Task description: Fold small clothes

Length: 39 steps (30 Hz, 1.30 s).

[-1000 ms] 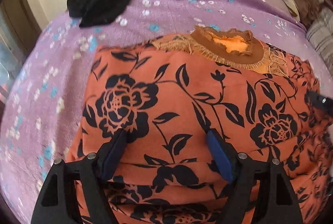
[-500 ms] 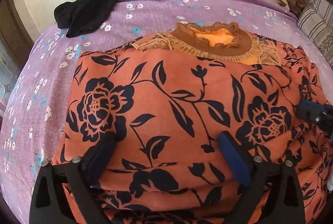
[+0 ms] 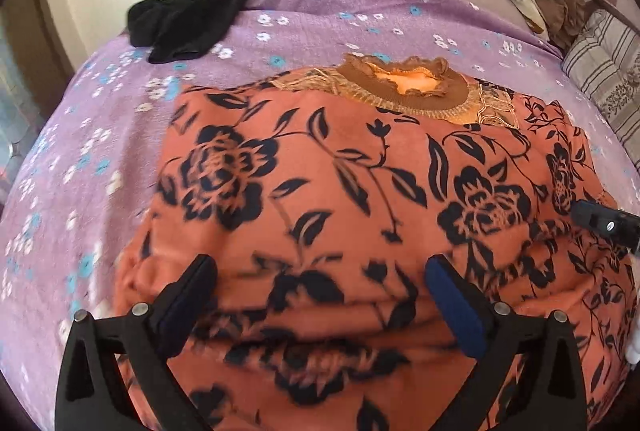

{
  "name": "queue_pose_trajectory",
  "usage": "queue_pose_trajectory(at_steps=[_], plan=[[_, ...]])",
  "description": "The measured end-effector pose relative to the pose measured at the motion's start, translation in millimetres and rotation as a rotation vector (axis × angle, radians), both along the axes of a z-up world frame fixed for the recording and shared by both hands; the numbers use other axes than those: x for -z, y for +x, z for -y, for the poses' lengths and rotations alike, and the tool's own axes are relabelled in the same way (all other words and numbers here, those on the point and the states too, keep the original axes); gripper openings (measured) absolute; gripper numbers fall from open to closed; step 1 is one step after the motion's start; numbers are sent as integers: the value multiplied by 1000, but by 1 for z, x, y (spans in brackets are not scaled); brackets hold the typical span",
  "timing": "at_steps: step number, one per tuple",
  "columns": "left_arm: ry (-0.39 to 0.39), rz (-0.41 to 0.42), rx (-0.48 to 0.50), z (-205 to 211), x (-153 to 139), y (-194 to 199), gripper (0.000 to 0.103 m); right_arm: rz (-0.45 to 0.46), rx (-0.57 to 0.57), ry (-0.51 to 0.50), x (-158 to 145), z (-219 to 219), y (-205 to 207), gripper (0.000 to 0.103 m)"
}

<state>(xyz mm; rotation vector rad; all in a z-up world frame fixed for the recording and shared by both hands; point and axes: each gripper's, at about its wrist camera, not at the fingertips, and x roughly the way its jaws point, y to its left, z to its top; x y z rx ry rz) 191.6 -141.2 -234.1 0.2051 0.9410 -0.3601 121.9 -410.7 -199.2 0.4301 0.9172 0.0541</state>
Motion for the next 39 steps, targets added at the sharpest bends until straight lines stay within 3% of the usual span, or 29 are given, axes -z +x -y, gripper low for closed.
queue_pose_trajectory(at_steps=[8, 10, 15, 17, 19, 21, 23, 25, 27, 31, 32, 34, 35, 38, 39], plan=[[-117, -2, -220, -95, -23, -36, 103, -25, 140, 106, -17, 31, -76, 39], [-153, -8, -286, -123, -26, -43, 103, -30, 177, 124, -20, 42, -97, 64], [-200, -80, -365, -169, -19, -58, 101, -41, 244, 213, -14, 73, -143, 66], [-218, -131, -375, -182, -11, -66, 90, -82, 250, 277, -1, 81, -154, 66], [-265, -197, -391, -194, -3, -69, 64, -125, 260, 330, 14, 84, -160, 66], [-311, -241, -404, -203, 0, -75, 47, -108, 246, 347, 19, 81, -163, 66], [-332, -261, -392, -203, -1, -83, 40, -99, 204, 391, 22, 74, -165, 64], [-367, -308, -349, -199, -1, -91, 20, -107, 159, 412, 24, 64, -165, 51], [-346, -308, -328, -194, -3, -100, 19, -116, 132, 373, 22, 56, -165, 44], [-301, -348, -331, -191, -6, -107, 22, -139, 145, 379, 24, 56, -167, 44], [-291, -370, -330, -193, -3, -104, 27, -157, 148, 386, 25, 57, -166, 45], [-284, -412, -308, -192, 1, -109, 61, -170, 130, 395, 25, 54, -168, 55], [-277, -426, -291, -190, 3, -113, 64, -178, 111, 377, 24, 49, -169, 57], [-227, -417, -249, -185, 5, -125, 62, -199, 63, 329, 24, 36, -174, 58], [-218, -410, -242, -183, 4, -127, 57, -199, 49, 319, 24, 32, -176, 57]])
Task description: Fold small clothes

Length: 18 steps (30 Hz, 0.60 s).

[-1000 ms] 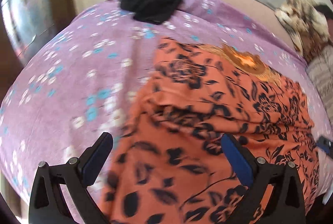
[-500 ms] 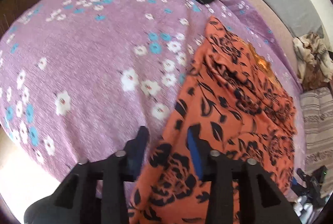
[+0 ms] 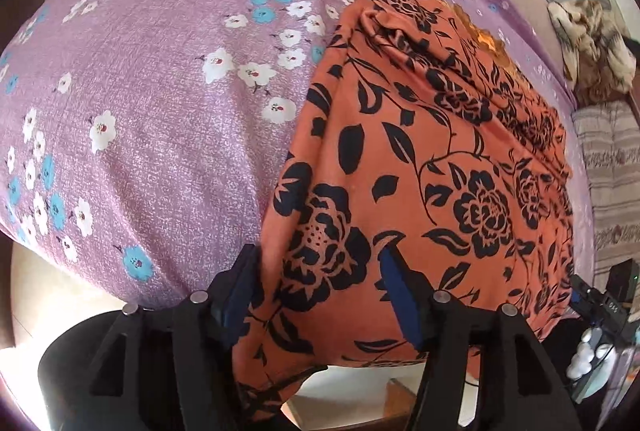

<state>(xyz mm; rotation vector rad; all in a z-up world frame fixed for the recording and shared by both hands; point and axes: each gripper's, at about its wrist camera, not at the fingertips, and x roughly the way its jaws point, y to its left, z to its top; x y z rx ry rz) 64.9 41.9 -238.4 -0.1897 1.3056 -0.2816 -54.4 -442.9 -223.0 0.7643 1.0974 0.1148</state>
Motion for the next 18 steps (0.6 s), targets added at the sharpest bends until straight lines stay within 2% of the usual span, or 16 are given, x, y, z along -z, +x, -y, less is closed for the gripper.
queue_pose_trajectory(at_steps=[1, 2, 3, 4, 9, 11, 14, 15, 16, 18], plan=[[3, 2, 3, 1, -1, -1, 37, -1, -18, -21, 0, -5, -1, 48], [15, 3, 0, 1, -1, 0, 27, -4, -26, -54, -1, -9, -1, 39], [23, 5, -7, 1, -2, 0, 16, -6, -22, -77, -2, -10, -1, 20], [-3, 2, -12, -1, -3, 1, 10, 7, -11, -71, -4, -9, -1, 11], [-143, 9, 22, -8, -22, 11, 8, 187, 42, 29, -32, 9, 0, 8], [-243, 16, 19, -13, -35, 20, 8, 253, 84, 78, -44, 21, 3, 8], [-337, 90, 2, -20, -62, 35, 8, 325, 161, 141, -54, 40, 10, 8], [-340, 124, -2, -18, -70, 44, 7, 333, 183, 154, -54, 46, 12, 8], [-318, 142, -1, -16, -74, 49, 7, 301, 189, 140, -52, 50, 15, 8], [-243, 125, 16, -10, -70, 57, 7, 176, 186, 30, -47, 47, 23, 12]])
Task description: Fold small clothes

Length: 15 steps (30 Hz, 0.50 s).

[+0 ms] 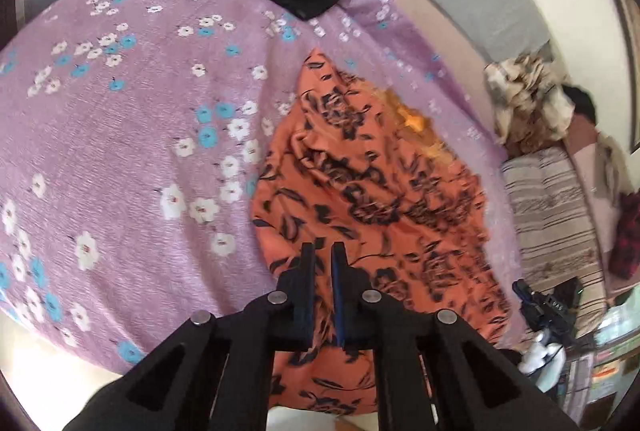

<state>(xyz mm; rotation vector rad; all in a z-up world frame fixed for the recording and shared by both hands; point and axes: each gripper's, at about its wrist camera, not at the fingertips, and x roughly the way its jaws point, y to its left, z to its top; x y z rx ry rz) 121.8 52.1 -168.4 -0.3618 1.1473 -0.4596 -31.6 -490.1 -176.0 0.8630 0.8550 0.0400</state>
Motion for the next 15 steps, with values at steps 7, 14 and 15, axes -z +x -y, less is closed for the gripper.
queue_pose_trajectory(at_steps=[7, 14, 15], plan=[[105, -93, -25, -14, 47, -17, 32, -22, 35, -25, 3, 17, -19, 20], [86, -138, 10, -18, 47, -24, 69, -79, -89, -1, 22, -13, -16, 89], [113, -151, 27, -10, 51, -26, 70, -104, -116, 5, 30, -20, -14, 89]])
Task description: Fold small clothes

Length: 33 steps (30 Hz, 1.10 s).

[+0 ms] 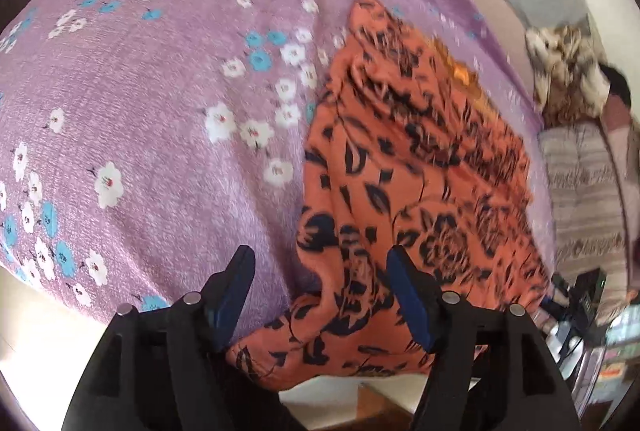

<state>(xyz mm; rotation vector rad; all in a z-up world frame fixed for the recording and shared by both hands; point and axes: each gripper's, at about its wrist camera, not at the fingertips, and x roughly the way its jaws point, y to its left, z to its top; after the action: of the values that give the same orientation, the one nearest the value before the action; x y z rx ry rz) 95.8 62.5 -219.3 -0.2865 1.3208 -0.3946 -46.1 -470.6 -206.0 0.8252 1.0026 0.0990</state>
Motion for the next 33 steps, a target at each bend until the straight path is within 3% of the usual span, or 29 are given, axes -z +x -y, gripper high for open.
queue_pose_trajectory(at_steps=[2, 3, 5, 6, 7, 9, 11, 14, 20, 24, 27, 29, 30, 31, 32, 33], plan=[[46, -37, 32, 7, 10, -3, 70, -74, -67, -18, 15, -16, 4, 85], [53, -51, 54, 11, 14, -4, 68, -50, -96, -78, 11, -24, 3, 80], [52, -48, 92, 17, 15, -7, 60, 4, -223, 3, 7, -39, 6, 38], [42, -38, 114, 20, 13, -9, 37, 5, -248, 6, 5, -45, 5, 11], [38, -33, 138, 24, 11, -10, 19, 7, -264, -41, 0, -51, 4, 11], [26, -23, 168, 29, 9, -11, 12, 20, -290, -75, -9, -58, 3, 11], [-6, -16, 177, 34, 3, -8, 10, 67, -281, -59, -24, -56, 6, 11], [-124, -1, 186, 35, -17, 8, 10, 172, -241, -38, -54, -45, 16, 11], [-232, 64, 177, 49, -70, 85, 10, 333, -91, -6, -102, -6, 75, 11], [-238, 90, 40, 50, -80, 172, 11, 424, 183, -6, -106, 55, 130, 11], [-218, 58, -167, 41, -51, 223, 18, 399, 440, -18, -75, 102, 153, 16], [-172, 81, -296, 35, -36, 226, 29, 364, 571, 44, -34, 128, 149, 20], [-157, 118, -359, 33, -30, 220, 41, 339, 622, 91, -12, 135, 143, 21], [-149, 157, -407, 31, -27, 211, 45, 300, 641, 142, 0, 141, 143, 21], [-153, 204, -445, 31, -25, 199, 46, 277, 605, 186, 5, 144, 147, 21], [-157, 248, -469, 32, -22, 188, 47, 282, 529, 154, -3, 138, 155, 21]])
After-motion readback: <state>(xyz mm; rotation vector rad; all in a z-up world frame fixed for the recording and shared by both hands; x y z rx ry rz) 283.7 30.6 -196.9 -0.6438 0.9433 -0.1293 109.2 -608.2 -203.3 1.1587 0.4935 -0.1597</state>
